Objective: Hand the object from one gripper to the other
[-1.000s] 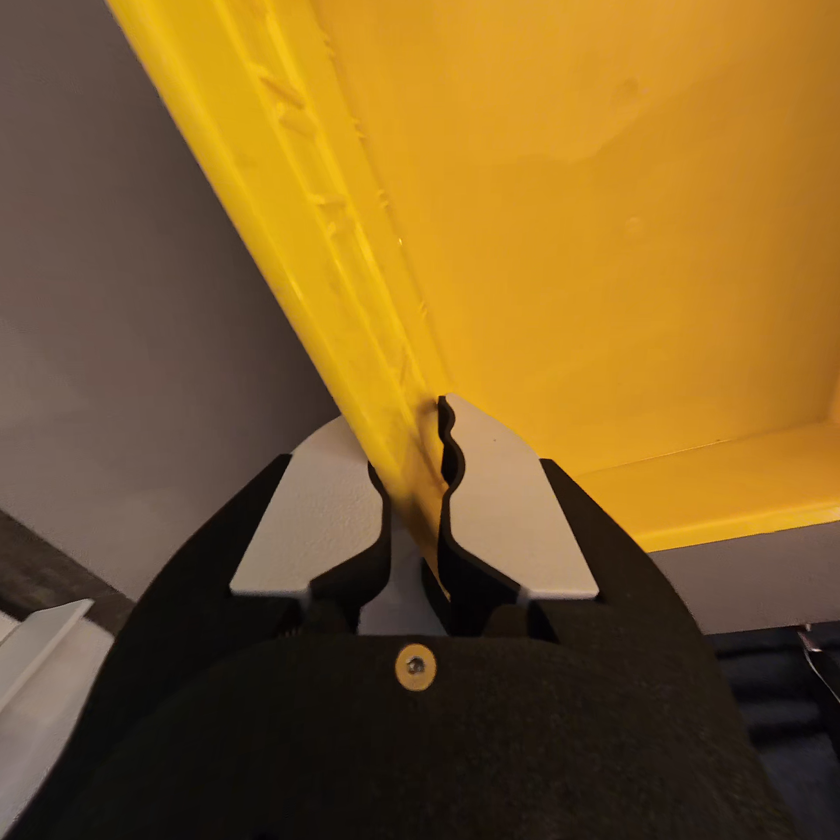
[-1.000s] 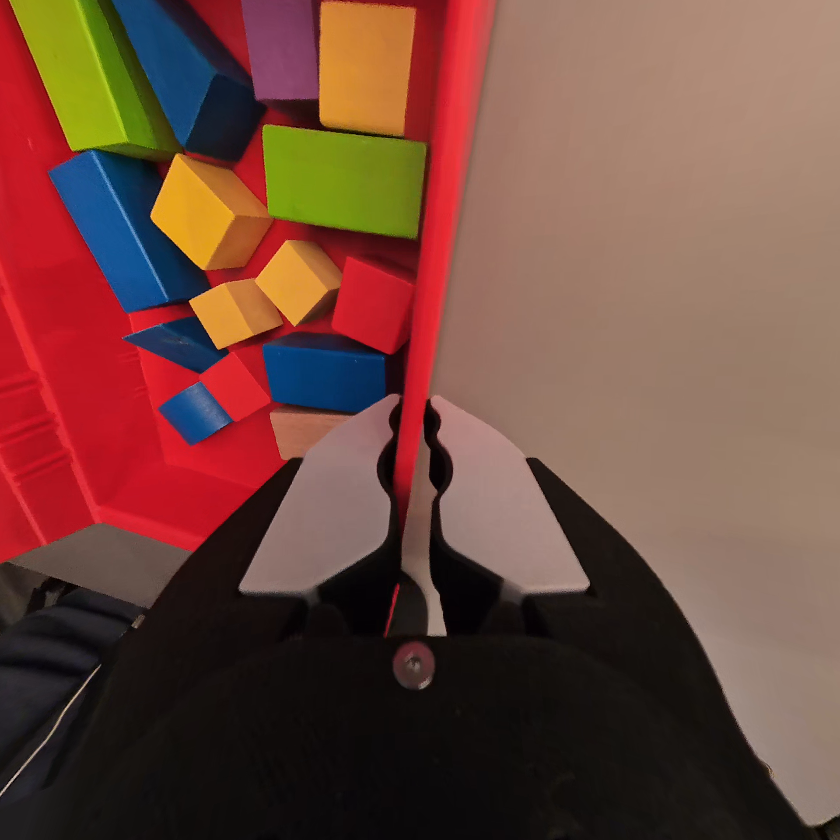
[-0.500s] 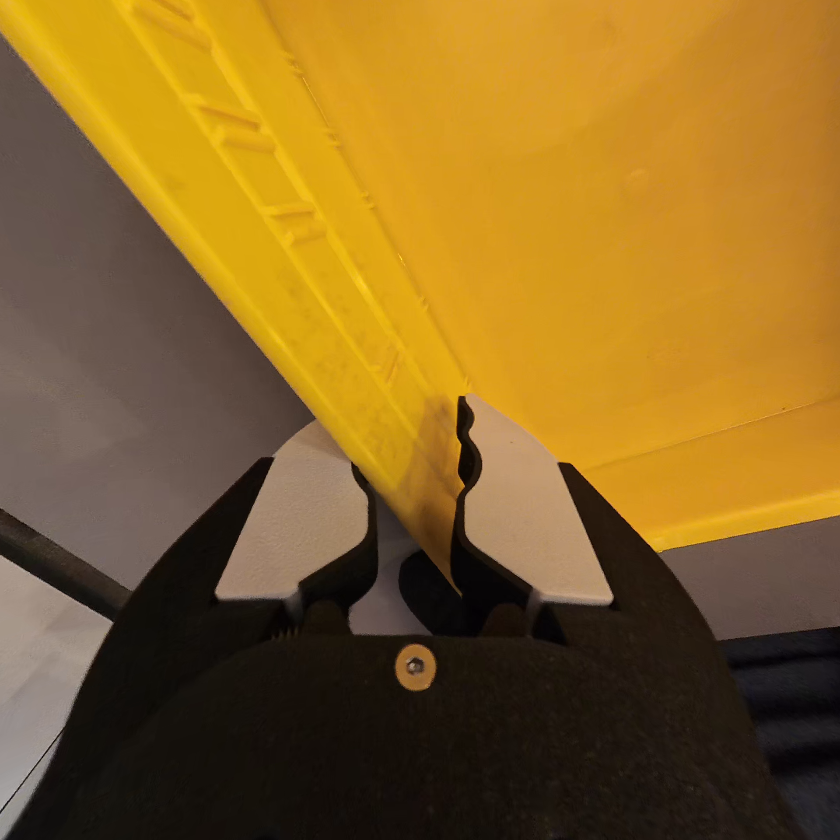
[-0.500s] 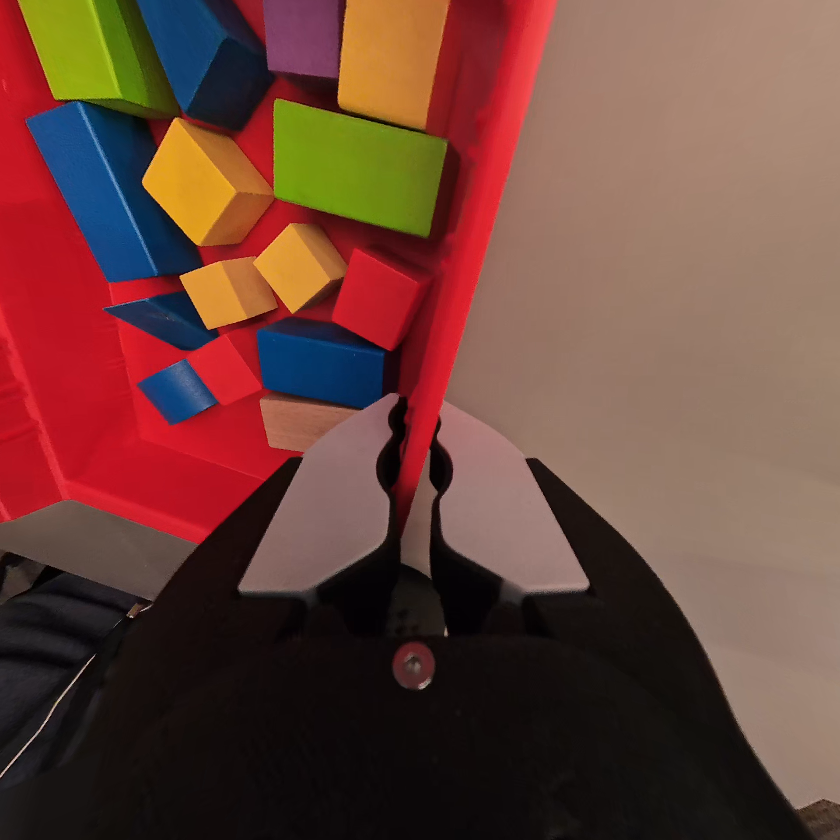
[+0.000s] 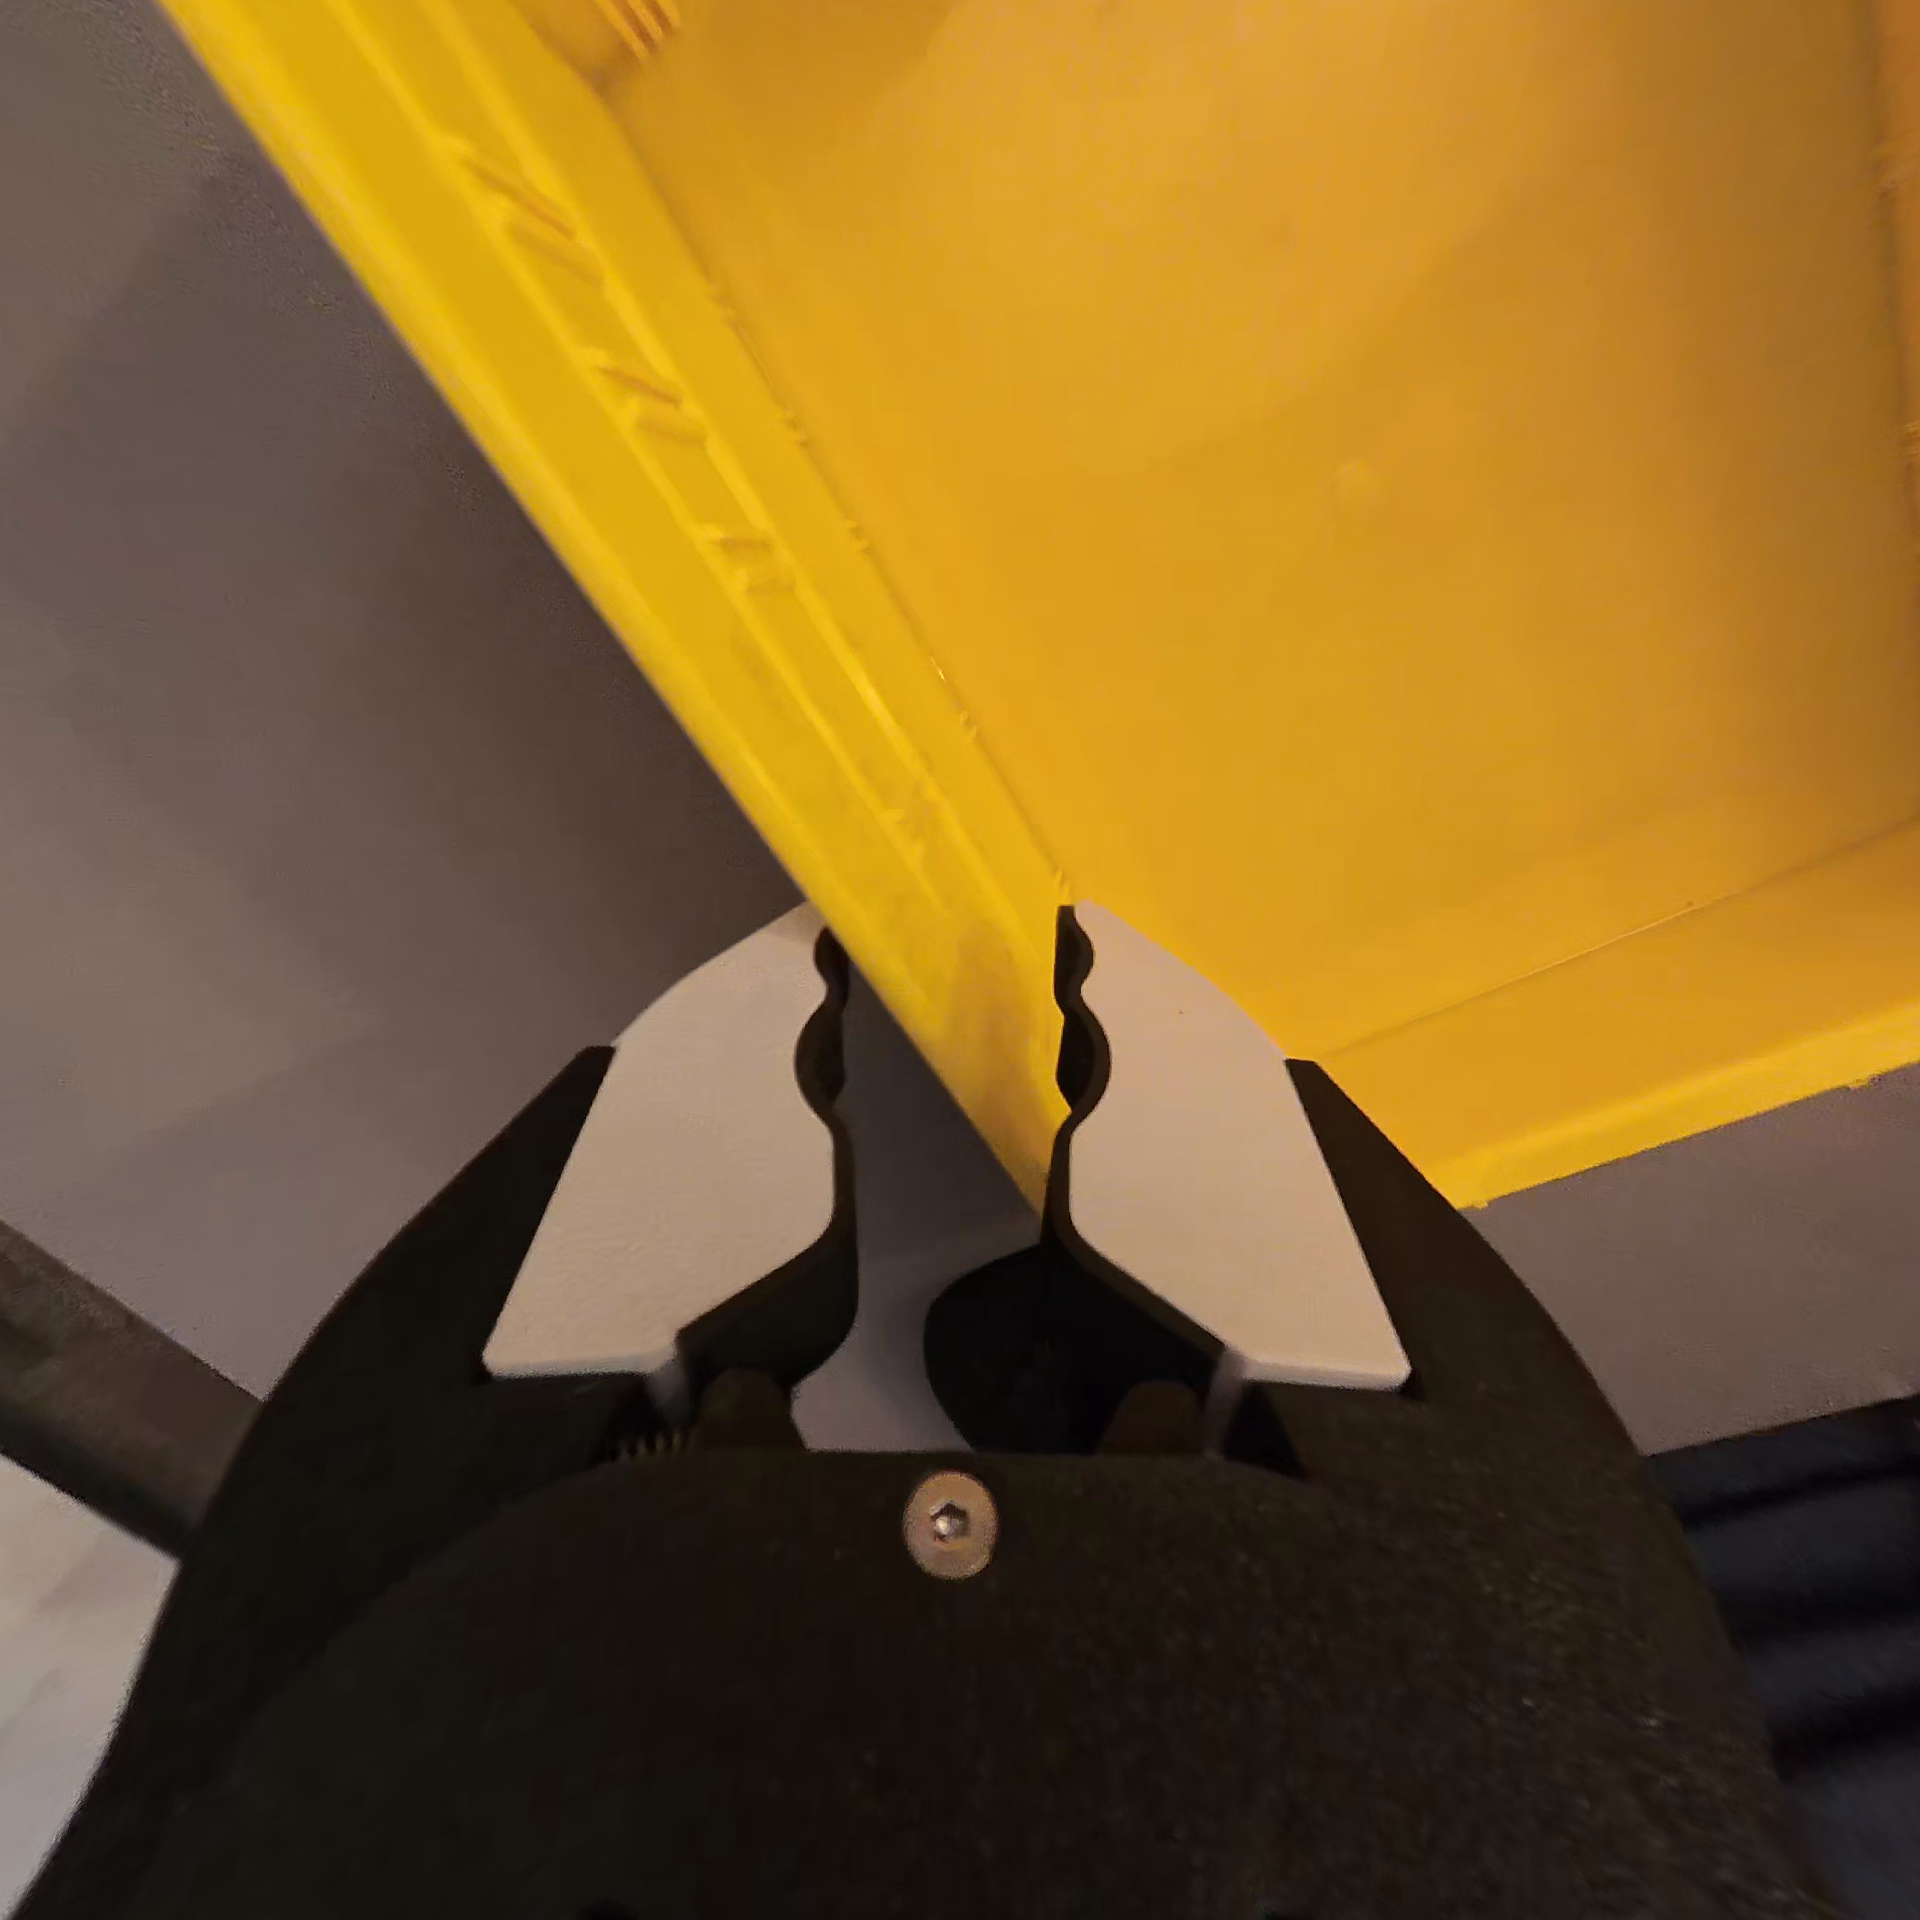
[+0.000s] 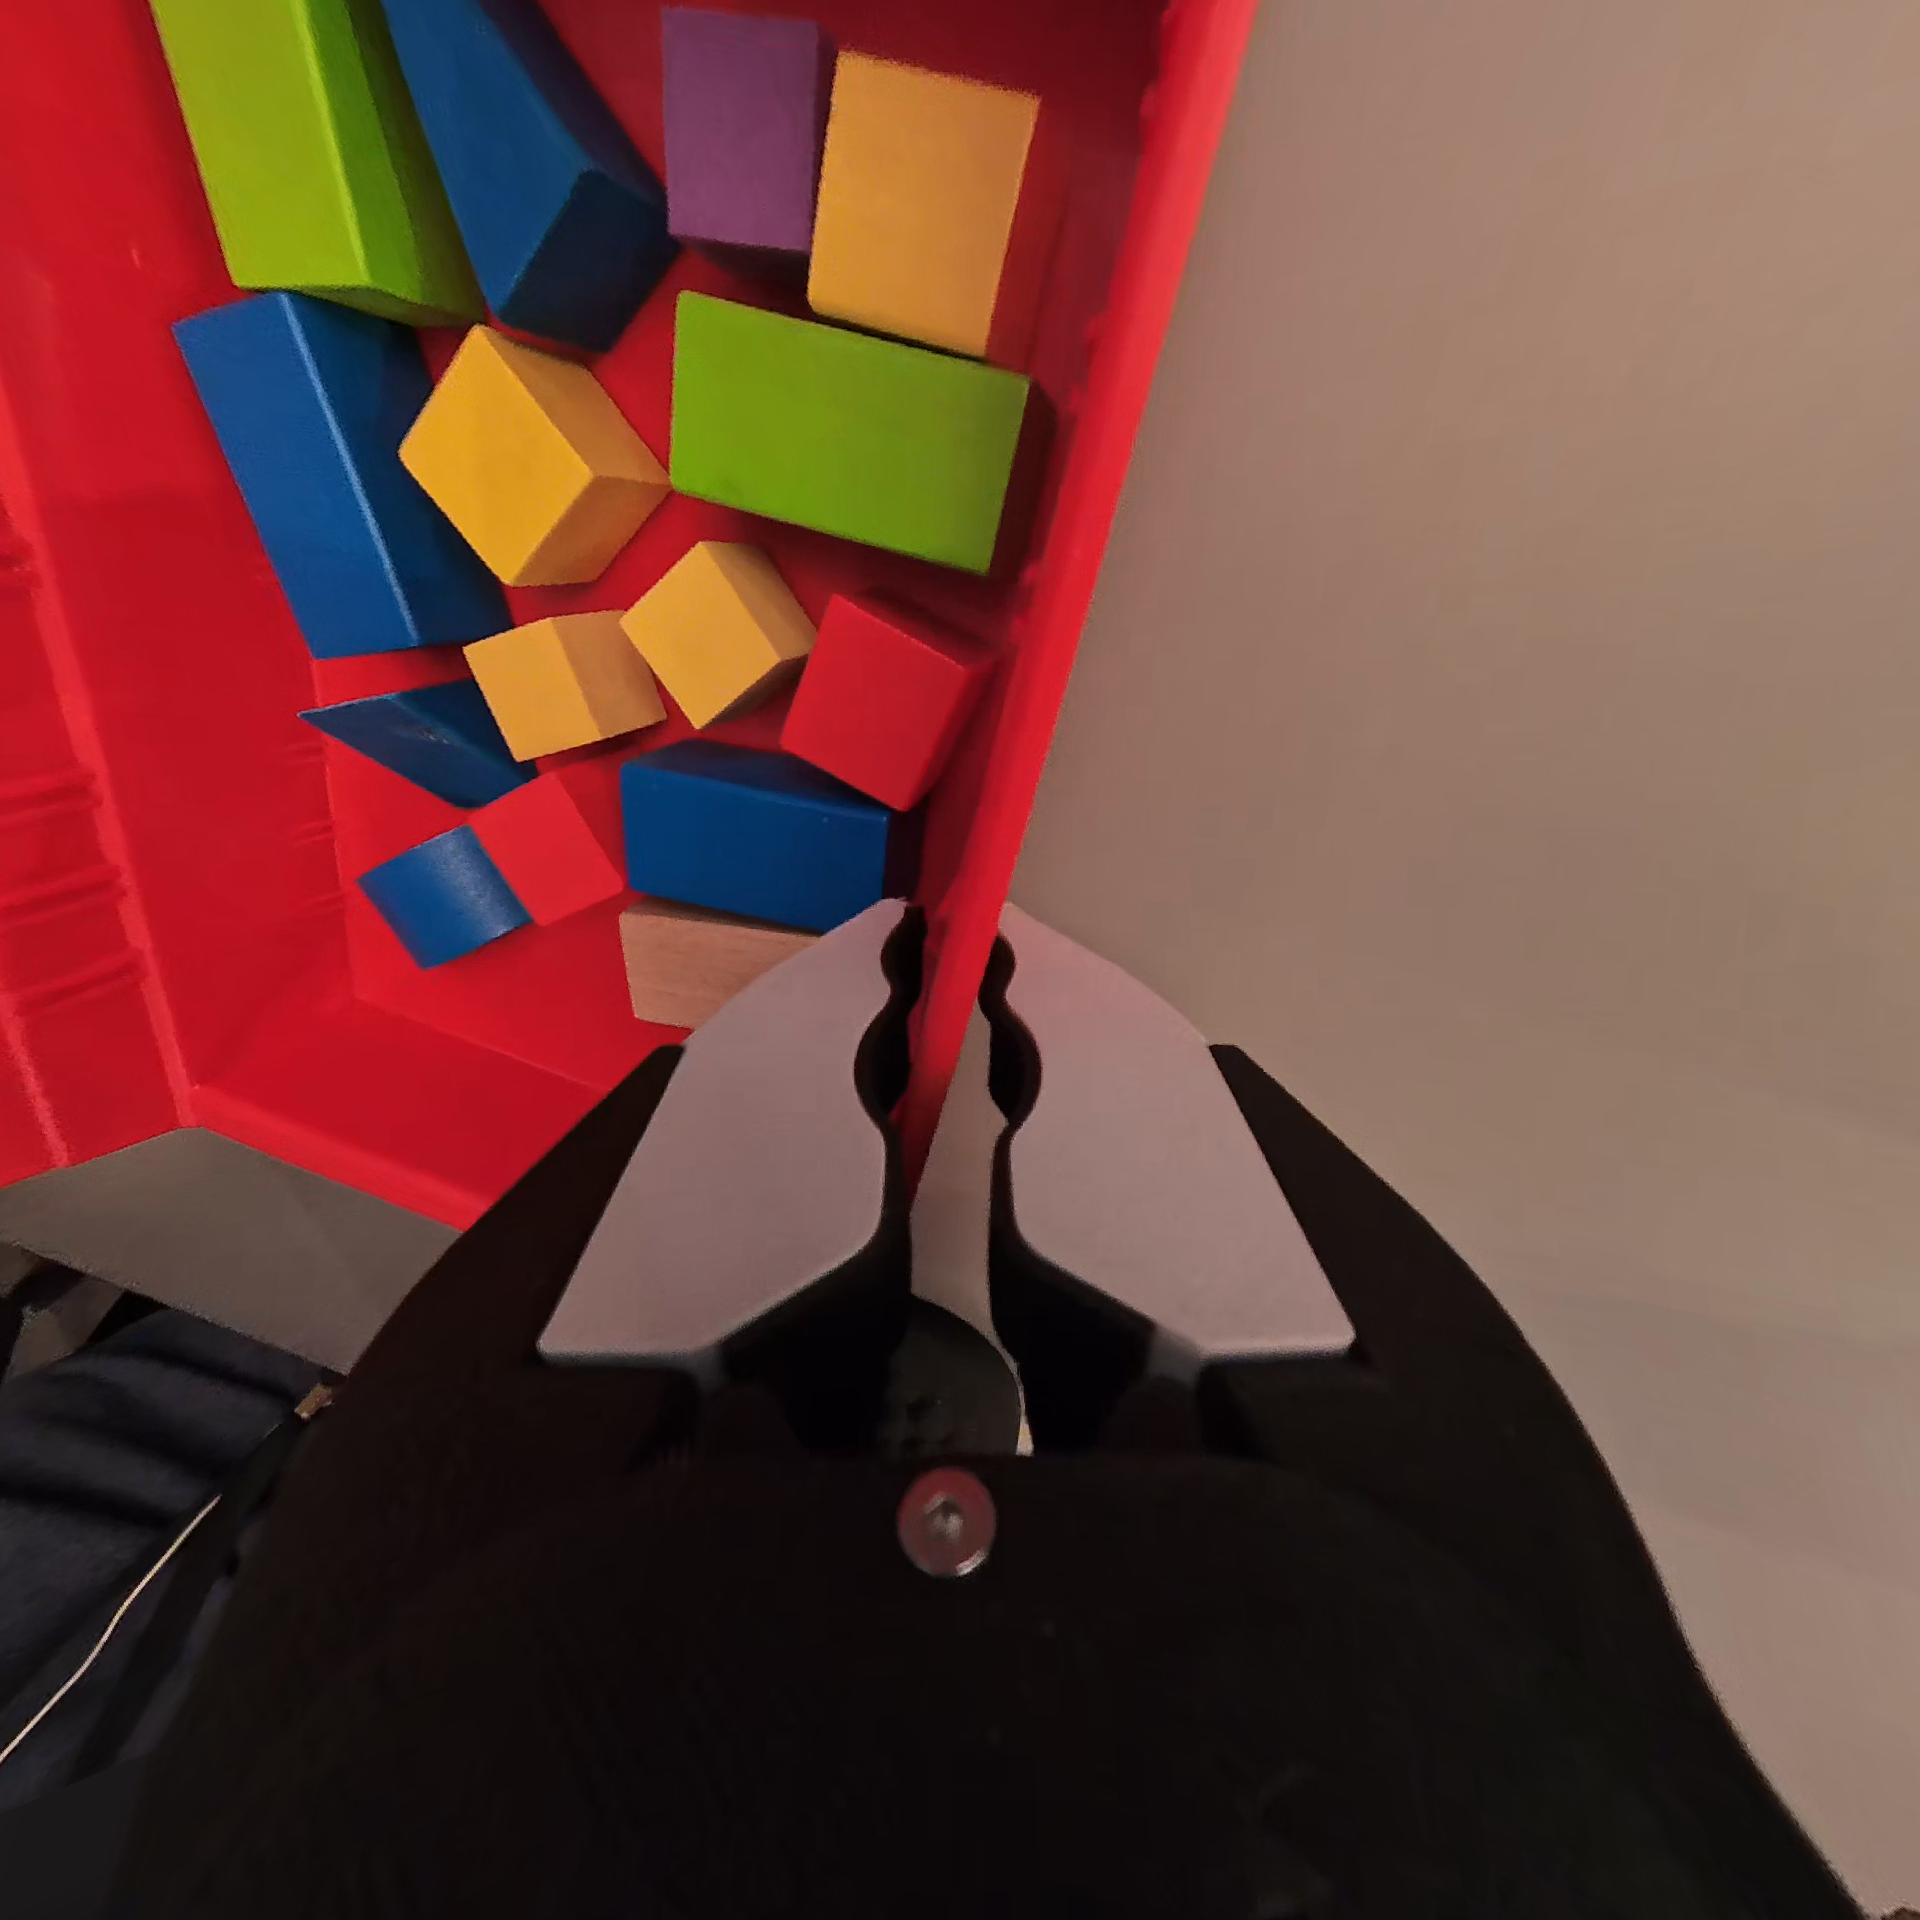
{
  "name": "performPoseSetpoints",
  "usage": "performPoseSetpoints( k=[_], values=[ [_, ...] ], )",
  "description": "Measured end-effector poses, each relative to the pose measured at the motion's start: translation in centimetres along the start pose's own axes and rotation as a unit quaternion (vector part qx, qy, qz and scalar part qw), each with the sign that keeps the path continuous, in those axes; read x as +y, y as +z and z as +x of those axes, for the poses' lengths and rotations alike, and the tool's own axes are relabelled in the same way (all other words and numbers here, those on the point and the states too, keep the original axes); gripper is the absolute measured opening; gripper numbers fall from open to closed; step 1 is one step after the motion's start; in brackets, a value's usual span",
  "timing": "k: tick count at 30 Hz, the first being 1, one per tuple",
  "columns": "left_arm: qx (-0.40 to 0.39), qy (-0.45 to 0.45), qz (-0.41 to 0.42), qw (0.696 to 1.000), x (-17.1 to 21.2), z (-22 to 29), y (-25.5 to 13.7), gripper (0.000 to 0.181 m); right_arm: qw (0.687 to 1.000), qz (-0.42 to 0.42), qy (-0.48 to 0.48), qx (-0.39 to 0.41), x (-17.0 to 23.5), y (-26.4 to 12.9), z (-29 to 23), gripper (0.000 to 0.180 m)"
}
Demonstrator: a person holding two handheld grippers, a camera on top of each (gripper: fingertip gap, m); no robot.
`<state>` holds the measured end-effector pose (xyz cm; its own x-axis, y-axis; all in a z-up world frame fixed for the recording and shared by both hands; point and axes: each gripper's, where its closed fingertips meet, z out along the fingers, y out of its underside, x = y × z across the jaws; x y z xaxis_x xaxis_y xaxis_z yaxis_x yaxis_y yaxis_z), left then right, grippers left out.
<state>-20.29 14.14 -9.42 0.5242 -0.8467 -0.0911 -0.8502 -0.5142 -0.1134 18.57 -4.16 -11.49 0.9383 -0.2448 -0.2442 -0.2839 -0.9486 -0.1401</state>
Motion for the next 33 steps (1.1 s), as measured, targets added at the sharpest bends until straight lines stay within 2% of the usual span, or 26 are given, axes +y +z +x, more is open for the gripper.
performPoseSetpoints(
  k=[3, 7, 10, 12, 15, 18, 21, 26, 28, 33],
  values=[
    [-0.005, 0.008, 0.060, 0.998, -0.5, -0.5, -2.7, 0.038, 0.999, 0.045, 0.004, 0.017, -0.6, -2.1, 0.1, 0.011],
    [-0.034, -0.016, 0.184, 0.982, -1.4, -2.6, -8.0, 0.037, 0.987, 0.147, -0.015, 0.060, -2.0, -6.6, -1.9, 0.013],
    [-0.053, -0.044, 0.271, 0.960, -1.6, -4.2, -11.8, 0.037, 0.962, 0.254, -0.103, 0.007, -4.0, -9.6, -9.0, 0.013],
    [-0.056, -0.067, 0.322, 0.943, -1.6, -5.2, -14.0, 0.038, 0.940, 0.288, -0.169, -0.068, -4.5, -10.4, -15.2, 0.013],
    [-0.067, -0.086, 0.398, 0.911, -1.3, -6.5, -17.4, 0.037, 0.938, 0.253, -0.209, -0.115, -4.7, -8.6, -21.2, 0.013],
    [-0.078, -0.078, 0.443, 0.889, -0.6, -6.7, -19.6, 0.037, 0.960, 0.166, -0.217, -0.063, -5.4, -4.6, -22.8, 0.012],
    [-0.077, -0.065, 0.454, 0.885, 0.2, -6.2, -20.6, 0.036, 0.972, 0.104, -0.209, -0.001, -6.1, -1.5, -22.5, 0.012],
    [-0.066, -0.055, 0.463, 0.882, 0.8, -5.7, -21.3, 0.036, 0.980, 0.078, -0.180, 0.009, -6.5, -0.3, -23.0, 0.014],
    [-0.059, -0.054, 0.462, 0.883, 1.0, -5.6, -21.3, 0.036, 0.985, 0.052, -0.164, 0.028, -6.2, 0.4, -22.4, 0.024],
    [-0.052, -0.053, 0.467, 0.881, 1.3, -5.6, -21.6, 0.036, 0.989, -0.004, -0.145, 0.038, -6.1, 3.0, -22.6, 0.023]
  ],
)
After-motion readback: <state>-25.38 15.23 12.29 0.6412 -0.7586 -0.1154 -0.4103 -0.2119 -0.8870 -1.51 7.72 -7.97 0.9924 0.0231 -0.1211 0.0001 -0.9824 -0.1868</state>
